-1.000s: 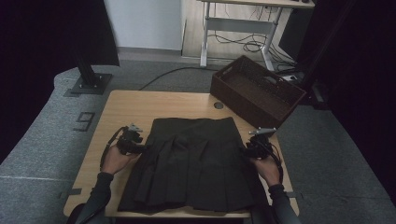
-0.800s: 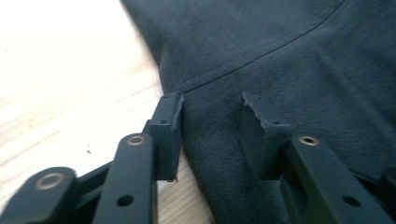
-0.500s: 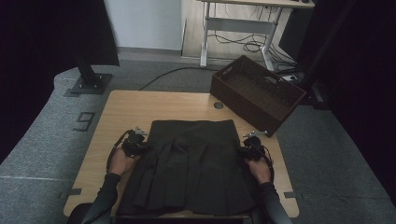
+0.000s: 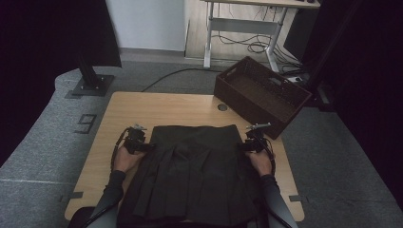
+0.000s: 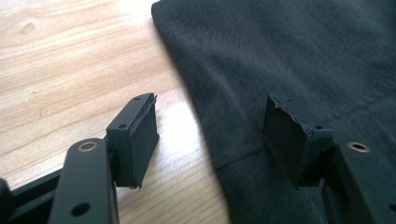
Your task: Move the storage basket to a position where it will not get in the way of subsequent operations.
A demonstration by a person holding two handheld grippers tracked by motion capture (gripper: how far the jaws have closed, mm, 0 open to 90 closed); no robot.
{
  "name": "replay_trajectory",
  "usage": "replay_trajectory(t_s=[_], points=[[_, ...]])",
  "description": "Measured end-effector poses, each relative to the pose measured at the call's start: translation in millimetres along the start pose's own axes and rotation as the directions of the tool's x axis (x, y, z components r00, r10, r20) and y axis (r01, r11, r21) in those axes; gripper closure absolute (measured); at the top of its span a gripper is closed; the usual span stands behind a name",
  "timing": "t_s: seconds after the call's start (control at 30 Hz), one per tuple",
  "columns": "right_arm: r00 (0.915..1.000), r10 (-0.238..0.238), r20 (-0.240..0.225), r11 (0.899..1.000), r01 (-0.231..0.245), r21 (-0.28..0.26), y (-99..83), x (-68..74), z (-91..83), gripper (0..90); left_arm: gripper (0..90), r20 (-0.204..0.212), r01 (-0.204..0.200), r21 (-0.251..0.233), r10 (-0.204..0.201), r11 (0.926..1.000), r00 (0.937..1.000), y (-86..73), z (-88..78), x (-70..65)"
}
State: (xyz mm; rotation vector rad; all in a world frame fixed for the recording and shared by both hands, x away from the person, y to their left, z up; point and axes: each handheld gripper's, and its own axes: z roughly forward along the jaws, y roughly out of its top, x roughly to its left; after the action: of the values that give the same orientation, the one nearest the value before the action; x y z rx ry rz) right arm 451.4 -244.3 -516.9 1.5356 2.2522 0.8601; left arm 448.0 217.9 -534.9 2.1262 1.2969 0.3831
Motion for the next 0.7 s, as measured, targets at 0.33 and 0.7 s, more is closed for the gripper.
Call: replay_trajectory(t_s=[0.33,0.7], points=[[0.9989,-0.046,-0.013,0.999,0.045,-0.023,-13.3,16.5,1.7,79.7,80.7,0.057,-0.040,0.018,0.039,0.9990,0.9976,-0.2,-3.3,-20.6],[0.9861,-0.162,0.036,0.944,0.165,-0.284,-14.3,51.6,-101.4,80.6,86.4,-0.042,-0.162,-0.243,0.157,0.9563,0.9868,17.1,-114.8,-38.8]])
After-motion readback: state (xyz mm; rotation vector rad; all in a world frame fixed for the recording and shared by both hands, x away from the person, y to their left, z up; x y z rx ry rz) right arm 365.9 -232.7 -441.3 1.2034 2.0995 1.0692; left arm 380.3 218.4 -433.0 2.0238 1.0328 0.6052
